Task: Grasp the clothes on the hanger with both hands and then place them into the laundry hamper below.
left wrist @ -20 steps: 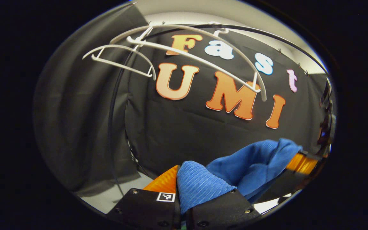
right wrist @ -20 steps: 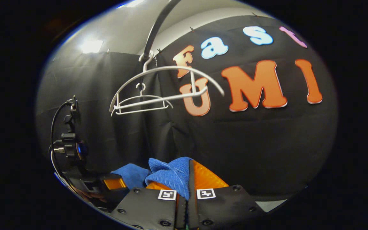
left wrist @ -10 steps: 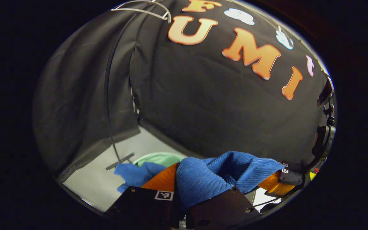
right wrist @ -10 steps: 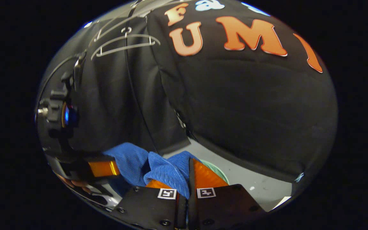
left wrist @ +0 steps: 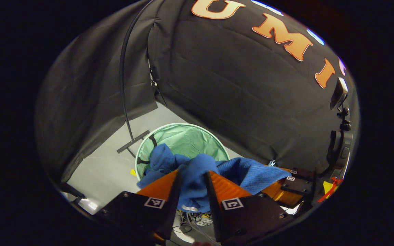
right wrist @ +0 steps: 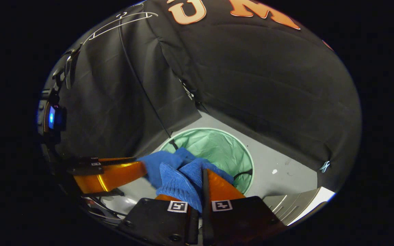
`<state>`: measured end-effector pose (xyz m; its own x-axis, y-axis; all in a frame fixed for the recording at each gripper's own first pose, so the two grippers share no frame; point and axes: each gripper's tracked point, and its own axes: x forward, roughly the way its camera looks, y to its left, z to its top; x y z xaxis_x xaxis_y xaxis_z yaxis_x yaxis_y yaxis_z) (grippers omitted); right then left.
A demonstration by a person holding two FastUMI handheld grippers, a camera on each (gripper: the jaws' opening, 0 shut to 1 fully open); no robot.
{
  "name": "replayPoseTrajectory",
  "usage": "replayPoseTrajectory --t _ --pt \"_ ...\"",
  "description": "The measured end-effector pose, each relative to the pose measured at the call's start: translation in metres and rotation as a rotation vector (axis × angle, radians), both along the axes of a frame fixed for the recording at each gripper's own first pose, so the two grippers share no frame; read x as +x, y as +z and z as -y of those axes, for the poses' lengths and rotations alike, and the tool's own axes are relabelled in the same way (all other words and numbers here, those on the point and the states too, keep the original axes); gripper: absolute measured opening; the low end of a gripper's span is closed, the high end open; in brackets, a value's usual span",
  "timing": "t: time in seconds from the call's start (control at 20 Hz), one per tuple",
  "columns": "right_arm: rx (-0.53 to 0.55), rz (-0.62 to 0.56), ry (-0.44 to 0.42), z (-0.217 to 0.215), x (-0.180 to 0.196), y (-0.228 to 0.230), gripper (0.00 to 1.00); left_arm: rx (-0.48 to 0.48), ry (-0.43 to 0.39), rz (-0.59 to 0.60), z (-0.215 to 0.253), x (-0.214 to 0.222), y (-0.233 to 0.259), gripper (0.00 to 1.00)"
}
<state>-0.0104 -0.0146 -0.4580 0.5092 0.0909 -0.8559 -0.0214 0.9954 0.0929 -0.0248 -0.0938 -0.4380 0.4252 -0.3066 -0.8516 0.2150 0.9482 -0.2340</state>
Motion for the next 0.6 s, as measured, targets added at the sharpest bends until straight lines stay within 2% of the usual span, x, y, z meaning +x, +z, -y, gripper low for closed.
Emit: replayPoseTrajectory --t 0.1,0.15,0.2,0.35,0.6 --pt "0.0 -0.031 -0.004 0.0 -0.011 -0.008 0.24 0.027 0.013 -0.01 -0.01 -0.002 -0.005 0.77" --pt "0.002 -0.035 -0.011 0.0 -0.013 -0.008 0.19 0.032 0.019 -0.02 -0.013 -0.01 -0.003 0.88" --pt "0.002 -0.039 -0.022 0.0 -0.013 -0.007 0.38 0.037 0.025 -0.028 -0.016 -0.013 -0.007 1.0" --pt "0.008 -0.057 -0.054 0.003 -0.022 -0.007 0.98 0.044 0.032 -0.033 -0.026 -0.019 -0.007 0.97" --pt "-0.003 -0.066 -0.091 0.016 -0.03 -0.013 0.96 0.059 0.046 -0.038 -0.031 -0.026 -0.005 0.97"
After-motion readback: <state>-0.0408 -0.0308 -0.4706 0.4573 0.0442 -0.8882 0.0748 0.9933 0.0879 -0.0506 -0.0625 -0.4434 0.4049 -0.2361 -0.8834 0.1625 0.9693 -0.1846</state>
